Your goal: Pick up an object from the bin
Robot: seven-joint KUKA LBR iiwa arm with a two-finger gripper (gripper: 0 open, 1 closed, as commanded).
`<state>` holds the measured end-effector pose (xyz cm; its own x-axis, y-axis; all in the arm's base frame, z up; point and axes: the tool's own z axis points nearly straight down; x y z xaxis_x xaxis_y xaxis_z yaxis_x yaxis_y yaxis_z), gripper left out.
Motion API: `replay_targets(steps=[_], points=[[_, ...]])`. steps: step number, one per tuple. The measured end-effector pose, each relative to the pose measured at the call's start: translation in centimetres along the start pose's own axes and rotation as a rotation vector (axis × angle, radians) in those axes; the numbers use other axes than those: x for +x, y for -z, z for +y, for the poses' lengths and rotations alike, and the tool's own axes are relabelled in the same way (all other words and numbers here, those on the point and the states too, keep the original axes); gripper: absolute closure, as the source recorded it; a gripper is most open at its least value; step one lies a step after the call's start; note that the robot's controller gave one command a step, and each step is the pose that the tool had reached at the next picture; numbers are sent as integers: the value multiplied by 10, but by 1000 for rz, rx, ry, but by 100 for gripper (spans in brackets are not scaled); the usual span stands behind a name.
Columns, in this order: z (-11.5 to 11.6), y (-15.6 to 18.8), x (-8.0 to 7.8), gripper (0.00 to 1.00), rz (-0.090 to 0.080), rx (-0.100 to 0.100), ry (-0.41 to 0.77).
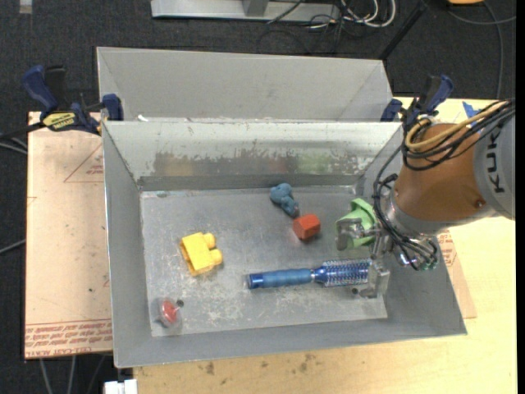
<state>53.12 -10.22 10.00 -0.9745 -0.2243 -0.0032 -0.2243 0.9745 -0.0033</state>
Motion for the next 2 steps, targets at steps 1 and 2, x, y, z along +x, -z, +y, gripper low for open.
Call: replay_targets(steps=[1,2], points=[[17,-31,3,0,4,-5,-195],[18,-31,2,0,4,-6,-193]])
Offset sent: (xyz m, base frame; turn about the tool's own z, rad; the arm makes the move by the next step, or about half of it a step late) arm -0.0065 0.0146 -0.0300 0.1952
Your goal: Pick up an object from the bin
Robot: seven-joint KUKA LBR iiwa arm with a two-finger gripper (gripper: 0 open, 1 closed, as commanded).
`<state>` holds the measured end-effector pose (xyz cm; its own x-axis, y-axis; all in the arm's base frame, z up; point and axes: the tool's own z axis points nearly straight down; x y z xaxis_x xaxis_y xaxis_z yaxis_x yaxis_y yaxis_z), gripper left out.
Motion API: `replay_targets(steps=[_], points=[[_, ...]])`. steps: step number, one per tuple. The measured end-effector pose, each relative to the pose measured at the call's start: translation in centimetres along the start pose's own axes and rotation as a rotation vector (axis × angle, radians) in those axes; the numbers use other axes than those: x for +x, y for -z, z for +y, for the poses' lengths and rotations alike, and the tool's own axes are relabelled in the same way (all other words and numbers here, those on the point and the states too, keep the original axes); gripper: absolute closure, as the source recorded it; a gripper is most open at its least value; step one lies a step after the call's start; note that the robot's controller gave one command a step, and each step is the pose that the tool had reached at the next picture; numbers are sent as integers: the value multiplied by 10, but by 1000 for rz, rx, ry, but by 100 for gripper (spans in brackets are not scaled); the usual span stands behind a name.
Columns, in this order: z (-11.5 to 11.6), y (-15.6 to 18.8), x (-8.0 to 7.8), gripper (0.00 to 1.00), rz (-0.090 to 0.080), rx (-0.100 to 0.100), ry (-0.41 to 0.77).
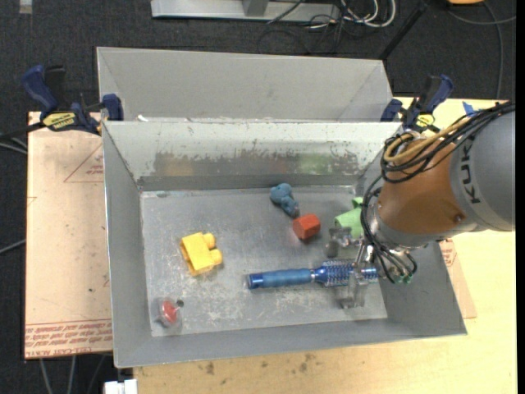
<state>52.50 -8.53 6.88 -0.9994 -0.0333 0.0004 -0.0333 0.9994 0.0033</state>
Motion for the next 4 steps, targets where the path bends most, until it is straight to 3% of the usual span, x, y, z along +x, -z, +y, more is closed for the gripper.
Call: replay_targets(steps=[1,3,4], points=[[0,0,0,100,1,0,0],[1,15,0,100,-2,3,1],[2,79,-1,100,-7,4,2]])
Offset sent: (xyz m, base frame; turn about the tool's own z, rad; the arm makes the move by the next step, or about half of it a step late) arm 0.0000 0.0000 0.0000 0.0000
